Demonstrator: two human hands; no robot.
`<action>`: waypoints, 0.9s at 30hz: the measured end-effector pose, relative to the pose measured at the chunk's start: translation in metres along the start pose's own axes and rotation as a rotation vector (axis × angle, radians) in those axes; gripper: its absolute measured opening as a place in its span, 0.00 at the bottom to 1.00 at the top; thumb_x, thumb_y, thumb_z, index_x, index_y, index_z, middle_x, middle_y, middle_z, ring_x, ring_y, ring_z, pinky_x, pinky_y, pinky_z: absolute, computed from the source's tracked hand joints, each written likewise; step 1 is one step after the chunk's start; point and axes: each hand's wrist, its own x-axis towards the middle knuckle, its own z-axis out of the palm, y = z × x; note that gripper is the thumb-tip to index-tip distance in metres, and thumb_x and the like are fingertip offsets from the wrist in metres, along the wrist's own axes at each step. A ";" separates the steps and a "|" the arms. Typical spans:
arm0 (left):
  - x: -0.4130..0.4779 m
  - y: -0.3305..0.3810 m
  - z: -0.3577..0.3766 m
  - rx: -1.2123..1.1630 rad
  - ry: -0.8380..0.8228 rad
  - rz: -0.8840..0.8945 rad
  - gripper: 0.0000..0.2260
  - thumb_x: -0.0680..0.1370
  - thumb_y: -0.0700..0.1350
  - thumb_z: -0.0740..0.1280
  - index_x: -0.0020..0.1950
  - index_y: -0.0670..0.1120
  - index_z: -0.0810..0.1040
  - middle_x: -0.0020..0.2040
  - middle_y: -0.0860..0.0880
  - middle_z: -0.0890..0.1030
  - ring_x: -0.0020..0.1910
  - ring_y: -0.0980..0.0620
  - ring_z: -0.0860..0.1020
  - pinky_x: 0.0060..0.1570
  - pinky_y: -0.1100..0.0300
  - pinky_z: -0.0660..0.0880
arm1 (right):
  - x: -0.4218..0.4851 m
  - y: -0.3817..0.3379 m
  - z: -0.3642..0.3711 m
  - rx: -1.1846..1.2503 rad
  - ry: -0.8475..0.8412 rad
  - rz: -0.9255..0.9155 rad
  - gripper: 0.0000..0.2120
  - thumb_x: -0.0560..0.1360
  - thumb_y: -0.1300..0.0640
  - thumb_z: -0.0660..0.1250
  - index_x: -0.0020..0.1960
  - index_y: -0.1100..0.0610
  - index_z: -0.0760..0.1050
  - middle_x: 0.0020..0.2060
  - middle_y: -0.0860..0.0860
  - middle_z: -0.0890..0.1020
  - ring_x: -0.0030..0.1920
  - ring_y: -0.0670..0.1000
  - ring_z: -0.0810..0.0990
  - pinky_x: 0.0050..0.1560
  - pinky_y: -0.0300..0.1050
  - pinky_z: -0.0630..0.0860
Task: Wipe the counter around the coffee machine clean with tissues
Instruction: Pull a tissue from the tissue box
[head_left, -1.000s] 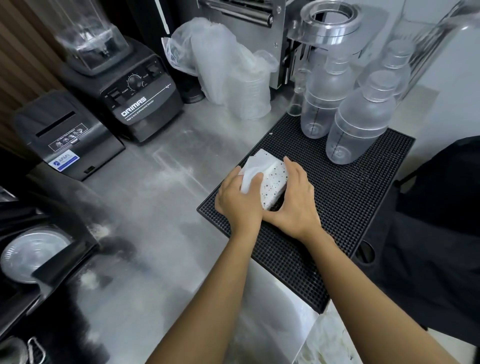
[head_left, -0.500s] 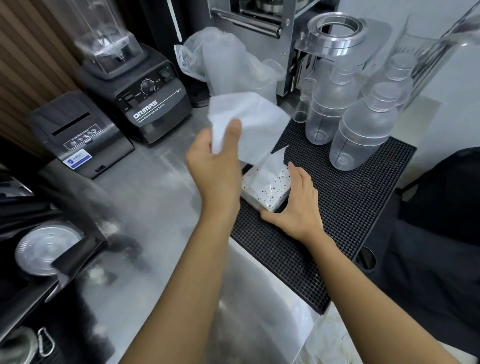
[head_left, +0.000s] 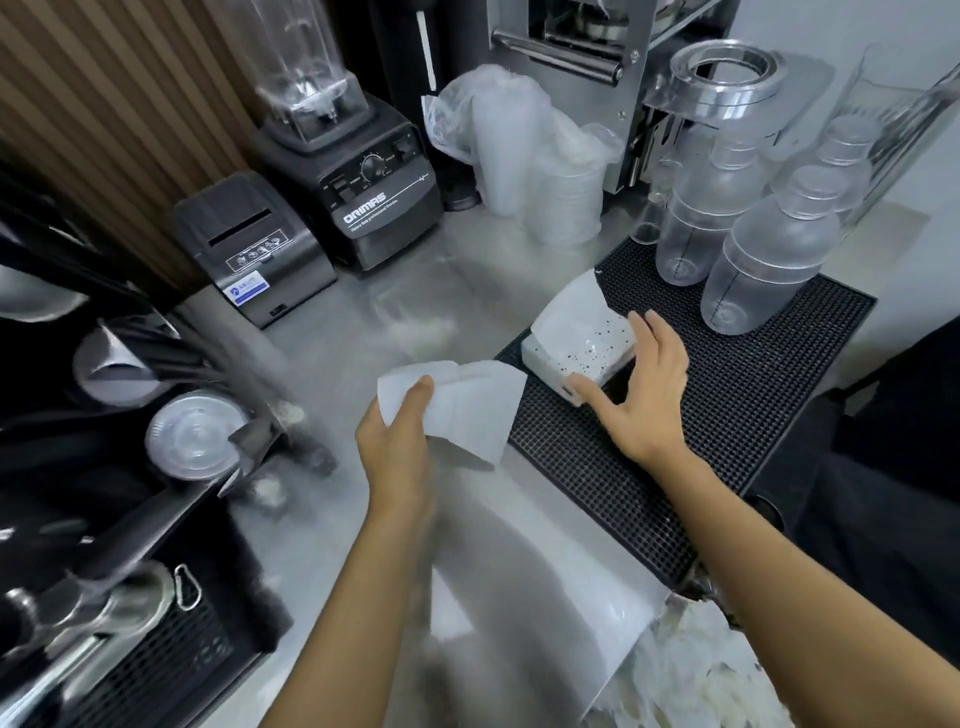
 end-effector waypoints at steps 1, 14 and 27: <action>-0.004 0.002 -0.007 -0.015 -0.034 -0.035 0.06 0.76 0.42 0.68 0.53 0.45 0.80 0.47 0.48 0.84 0.44 0.53 0.82 0.37 0.63 0.78 | -0.004 -0.002 0.000 -0.006 0.029 -0.002 0.42 0.73 0.32 0.62 0.76 0.58 0.58 0.75 0.56 0.58 0.76 0.58 0.55 0.75 0.61 0.53; -0.073 0.025 -0.123 -0.047 -0.265 -0.190 0.11 0.76 0.43 0.67 0.57 0.42 0.79 0.51 0.42 0.84 0.50 0.45 0.82 0.49 0.51 0.76 | -0.109 -0.156 -0.009 0.766 -0.489 0.141 0.16 0.77 0.47 0.66 0.57 0.58 0.78 0.53 0.48 0.82 0.55 0.43 0.80 0.56 0.39 0.74; -0.130 0.047 -0.317 0.137 -0.239 -0.057 0.14 0.75 0.47 0.70 0.61 0.50 0.78 0.55 0.50 0.83 0.54 0.48 0.82 0.55 0.48 0.78 | -0.238 -0.296 0.024 1.031 -0.857 0.400 0.10 0.74 0.65 0.70 0.54 0.69 0.76 0.44 0.64 0.84 0.41 0.58 0.83 0.37 0.46 0.80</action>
